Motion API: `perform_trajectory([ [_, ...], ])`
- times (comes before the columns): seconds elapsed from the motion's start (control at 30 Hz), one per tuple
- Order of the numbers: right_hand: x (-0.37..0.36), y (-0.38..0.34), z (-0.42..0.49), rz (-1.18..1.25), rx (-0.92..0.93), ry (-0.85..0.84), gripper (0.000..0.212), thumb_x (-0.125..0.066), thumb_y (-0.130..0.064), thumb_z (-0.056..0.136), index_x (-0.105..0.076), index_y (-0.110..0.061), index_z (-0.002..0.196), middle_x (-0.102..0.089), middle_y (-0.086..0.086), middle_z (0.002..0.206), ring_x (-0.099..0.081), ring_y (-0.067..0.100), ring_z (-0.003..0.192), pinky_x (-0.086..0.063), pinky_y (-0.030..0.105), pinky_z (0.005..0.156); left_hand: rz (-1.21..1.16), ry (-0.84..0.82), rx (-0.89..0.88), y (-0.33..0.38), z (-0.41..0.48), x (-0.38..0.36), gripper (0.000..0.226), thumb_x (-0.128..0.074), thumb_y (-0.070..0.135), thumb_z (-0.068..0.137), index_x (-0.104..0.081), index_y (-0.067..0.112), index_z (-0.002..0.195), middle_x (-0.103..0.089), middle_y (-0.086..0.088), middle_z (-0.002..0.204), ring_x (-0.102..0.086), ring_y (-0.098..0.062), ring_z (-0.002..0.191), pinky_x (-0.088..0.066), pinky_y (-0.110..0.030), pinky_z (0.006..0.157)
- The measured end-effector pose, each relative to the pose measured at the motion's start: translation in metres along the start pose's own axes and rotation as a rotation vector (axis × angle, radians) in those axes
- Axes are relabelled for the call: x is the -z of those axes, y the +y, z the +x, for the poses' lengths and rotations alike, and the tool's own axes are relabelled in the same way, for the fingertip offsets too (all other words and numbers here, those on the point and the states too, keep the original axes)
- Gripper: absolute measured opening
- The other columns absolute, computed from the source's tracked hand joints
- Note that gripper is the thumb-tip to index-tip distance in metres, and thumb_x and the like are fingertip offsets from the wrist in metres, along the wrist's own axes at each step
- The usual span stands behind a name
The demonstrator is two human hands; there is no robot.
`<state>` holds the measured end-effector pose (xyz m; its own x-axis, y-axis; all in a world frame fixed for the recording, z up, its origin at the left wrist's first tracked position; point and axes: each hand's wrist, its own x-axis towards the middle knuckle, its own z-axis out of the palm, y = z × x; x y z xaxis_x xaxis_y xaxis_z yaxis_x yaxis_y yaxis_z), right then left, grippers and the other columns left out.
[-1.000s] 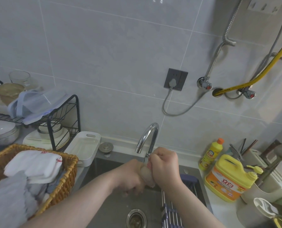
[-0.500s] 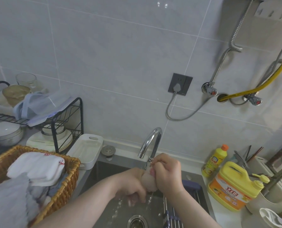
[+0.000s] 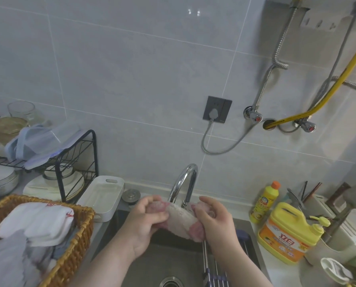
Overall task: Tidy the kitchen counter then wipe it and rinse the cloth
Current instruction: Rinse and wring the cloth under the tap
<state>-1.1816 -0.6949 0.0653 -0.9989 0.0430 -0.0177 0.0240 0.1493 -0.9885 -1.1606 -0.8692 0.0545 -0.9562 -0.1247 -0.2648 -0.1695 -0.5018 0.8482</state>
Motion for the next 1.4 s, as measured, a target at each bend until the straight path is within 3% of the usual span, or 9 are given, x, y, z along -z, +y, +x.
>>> perform_trajectory([
  [0.23, 0.001, 0.004, -0.015, -0.187, 0.019, -0.105, 0.037, -0.062, -0.004, 0.083, -0.066, -0.038, 0.097, -0.07, -0.012, 0.102, -0.065, 0.002, 0.096, -0.054, 0.022, 0.083, -0.237, -0.136, -0.041, 0.004, -0.007, -0.008, 0.026, -0.054, -0.01, 0.067, -0.071, 0.001, 0.083, -0.068, -0.023, 0.089, -0.067, -0.028, 0.077, -0.05, -0.038, 0.081],
  [0.37, 0.001, 0.0, -0.021, -0.306, -0.003, -0.205, 0.038, -0.06, -0.014, 0.083, -0.058, -0.044, 0.107, -0.066, -0.013, 0.09, -0.062, 0.003, 0.078, -0.053, 0.024, 0.076, -0.221, -0.24, -0.042, 0.01, -0.014, -0.009, 0.027, -0.049, -0.013, 0.068, -0.071, 0.001, 0.076, -0.068, -0.026, 0.086, -0.068, -0.033, 0.075, -0.059, -0.039, 0.067],
  [0.47, 0.0, -0.003, -0.026, -0.442, 0.2, -0.111, 0.017, -0.067, -0.028, 0.084, -0.063, -0.045, 0.088, -0.067, -0.014, 0.091, -0.06, -0.001, 0.089, -0.048, 0.017, 0.08, -0.163, -0.297, -0.057, 0.015, -0.019, -0.011, 0.028, -0.049, -0.012, 0.069, -0.072, 0.003, 0.075, -0.068, -0.025, 0.083, -0.068, -0.033, 0.073, -0.059, -0.038, 0.066],
  [0.87, -0.009, -0.026, -0.034, -0.095, 0.123, -0.024, 0.01, -0.059, -0.021, 0.094, -0.056, -0.021, 0.084, -0.066, 0.005, 0.076, -0.062, 0.013, 0.069, -0.052, 0.031, 0.064, 0.089, -0.256, -0.183, 0.029, -0.023, -0.008, 0.029, -0.054, -0.023, 0.07, -0.068, -0.002, 0.084, -0.071, -0.016, 0.084, -0.068, -0.024, 0.081, -0.056, -0.028, 0.07],
  [0.97, -0.006, -0.045, -0.033, -0.181, 0.25, 0.086, 0.013, -0.057, -0.018, 0.095, -0.051, -0.021, 0.084, -0.057, -0.004, 0.073, -0.051, -0.003, 0.061, -0.042, 0.012, 0.055, 0.125, -0.179, -0.162, 0.031, -0.021, -0.009, 0.04, -0.036, -0.025, 0.078, -0.062, 0.003, 0.066, -0.071, -0.011, 0.079, -0.067, -0.02, 0.07, -0.055, -0.026, 0.059],
  [1.07, -0.003, -0.059, -0.032, -0.198, 0.263, 0.095, 0.012, -0.056, -0.022, 0.095, -0.05, -0.023, 0.084, -0.057, -0.003, 0.073, -0.053, 0.008, 0.065, -0.046, 0.021, 0.058, 0.174, -0.176, -0.134, 0.03, -0.018, -0.007, 0.049, -0.032, -0.024, 0.076, -0.058, 0.007, 0.048, -0.067, -0.019, 0.075, -0.064, -0.023, 0.061, -0.053, -0.026, 0.052],
  [1.2, -0.006, -0.069, -0.037, -0.272, 0.308, 0.104, 0.014, -0.057, -0.019, 0.095, -0.049, -0.022, 0.083, -0.055, -0.005, 0.074, -0.051, 0.004, 0.067, -0.04, 0.01, 0.058, 0.405, -0.364, -0.212, 0.026, -0.025, -0.005, 0.016, -0.059, 0.005, 0.068, -0.072, 0.011, 0.076, -0.071, -0.013, 0.084, -0.067, -0.022, 0.076, -0.053, -0.03, 0.071],
  [1.3, -0.005, -0.079, -0.042, -0.26, 0.355, 0.116, 0.016, -0.06, -0.017, 0.093, -0.052, -0.024, 0.081, -0.057, -0.007, 0.072, -0.053, -0.006, 0.064, -0.041, 0.008, 0.058, 0.556, -0.472, -0.267, 0.018, -0.031, -0.007, 0.034, -0.072, 0.013, 0.068, -0.068, 0.012, 0.102, -0.073, -0.008, 0.097, -0.069, -0.02, 0.091, -0.056, -0.034, 0.082],
  [1.4, -0.003, -0.088, -0.044, -0.304, 0.378, 0.086, 0.015, -0.066, -0.019, 0.089, -0.056, -0.028, 0.081, -0.063, -0.008, 0.073, -0.056, -0.006, 0.064, -0.042, 0.009, 0.058, 0.624, -0.432, -0.314, 0.016, -0.029, -0.007, 0.029, -0.073, 0.015, 0.069, -0.069, 0.009, 0.097, -0.073, -0.013, 0.094, -0.069, -0.029, 0.091, -0.054, -0.046, 0.085],
])
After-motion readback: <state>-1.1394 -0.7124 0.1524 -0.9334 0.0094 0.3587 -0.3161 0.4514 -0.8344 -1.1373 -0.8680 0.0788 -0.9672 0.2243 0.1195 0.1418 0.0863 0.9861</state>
